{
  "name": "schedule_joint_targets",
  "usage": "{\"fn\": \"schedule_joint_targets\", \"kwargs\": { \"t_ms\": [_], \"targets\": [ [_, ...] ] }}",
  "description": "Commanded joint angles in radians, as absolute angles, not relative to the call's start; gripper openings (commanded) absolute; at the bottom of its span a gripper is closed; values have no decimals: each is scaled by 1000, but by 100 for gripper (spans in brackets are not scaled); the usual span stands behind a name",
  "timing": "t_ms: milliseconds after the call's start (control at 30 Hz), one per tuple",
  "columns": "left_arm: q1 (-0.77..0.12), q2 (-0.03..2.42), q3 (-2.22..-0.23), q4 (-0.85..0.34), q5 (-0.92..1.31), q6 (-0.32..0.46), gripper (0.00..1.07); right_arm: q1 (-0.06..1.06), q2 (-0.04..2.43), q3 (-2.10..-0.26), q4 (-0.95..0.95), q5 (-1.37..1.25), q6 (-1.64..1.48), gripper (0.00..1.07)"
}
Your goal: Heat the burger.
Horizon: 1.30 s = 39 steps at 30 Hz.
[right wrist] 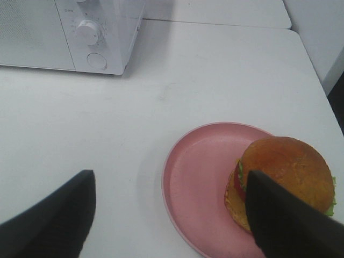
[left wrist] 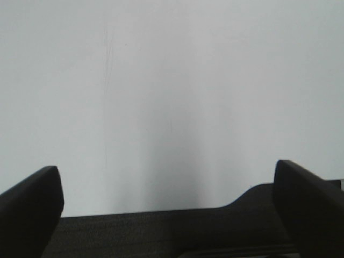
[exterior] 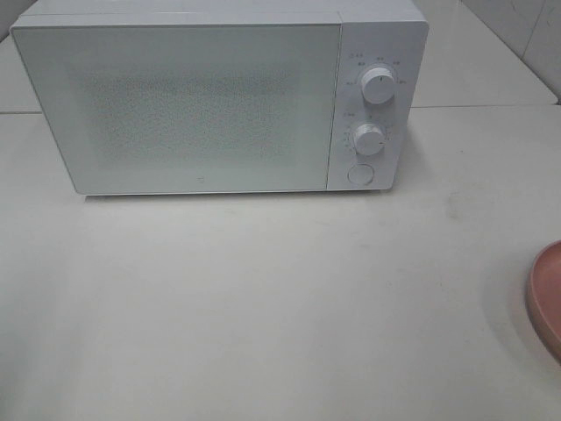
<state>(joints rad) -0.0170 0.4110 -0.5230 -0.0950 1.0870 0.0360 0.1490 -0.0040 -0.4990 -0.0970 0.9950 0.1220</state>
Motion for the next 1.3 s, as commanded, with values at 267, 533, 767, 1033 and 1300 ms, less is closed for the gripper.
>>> {"fn": "schedule_joint_targets", "kwargs": {
  "t_ms": [267,533,767,1033,1300],
  "targets": [
    [-14,166,-518,-138,1070,28,98,145,-32,-497,-98,995,117,75],
    [39,37,-517,-145,1069,31,98,145,-32,-497,-98,995,117,75],
    [63,-25,-515,-145,1070,30,98,145,-30,-497,-98,995,117,75],
    [63,-27,-515,-148,1070,30,98,145,-30,-497,-98,995,117,75],
    [63,-27,-515,-148,1070,30,98,145,-30,-497,-98,995,116,75]
  ]
}}
